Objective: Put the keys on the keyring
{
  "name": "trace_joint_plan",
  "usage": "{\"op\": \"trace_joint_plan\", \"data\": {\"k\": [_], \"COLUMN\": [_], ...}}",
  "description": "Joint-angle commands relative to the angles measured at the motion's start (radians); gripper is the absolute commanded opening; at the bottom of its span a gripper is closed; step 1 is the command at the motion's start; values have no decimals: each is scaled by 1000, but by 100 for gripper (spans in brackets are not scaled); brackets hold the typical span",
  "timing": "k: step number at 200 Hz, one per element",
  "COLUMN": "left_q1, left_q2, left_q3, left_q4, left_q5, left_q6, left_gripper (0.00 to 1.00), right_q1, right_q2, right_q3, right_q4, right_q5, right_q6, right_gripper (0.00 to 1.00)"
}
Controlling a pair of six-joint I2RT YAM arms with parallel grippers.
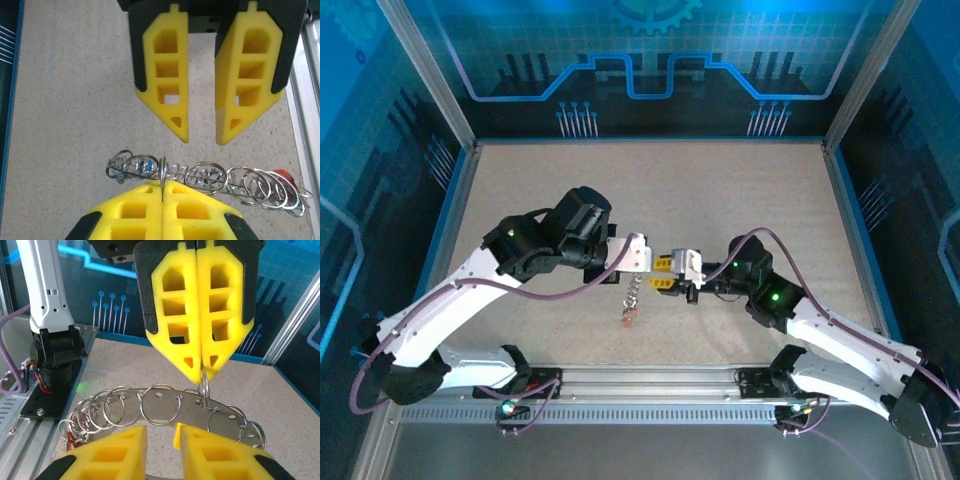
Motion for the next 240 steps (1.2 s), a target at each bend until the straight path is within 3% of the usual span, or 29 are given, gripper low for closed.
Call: {"op": "trace_joint_plan", "data": {"k": [1,83,104,154,197,212,240], "left_q1": [-9,-12,-13,-12,-11,-11,-7], "left_q2": [14,48,55,62,58,54,15], "left_q3": [49,86,89,89,68,63,18], "left_q4": [-74,-90,-93,-74,-62,-55,13], "left_q5": [-26,22,28,58,65,67,68], "left_q6": [59,34,30,27,20,11,-23], "left_gripper": [0,0,0,0,1,3,14], "right_q1": [17,23,26,30,32,32,32], "right_q2": [14,49,58,93,84,81,69], "right_q3": [23,15,20,22,25,25,15], "right_q4": [13,107,107,146,153,151,179], "right_q5": [22,44,35,25,26,19,8], "right_q6": [4,70,74,102,101,98,106], "right_gripper": [25,27,22,21,11,0,0]}}
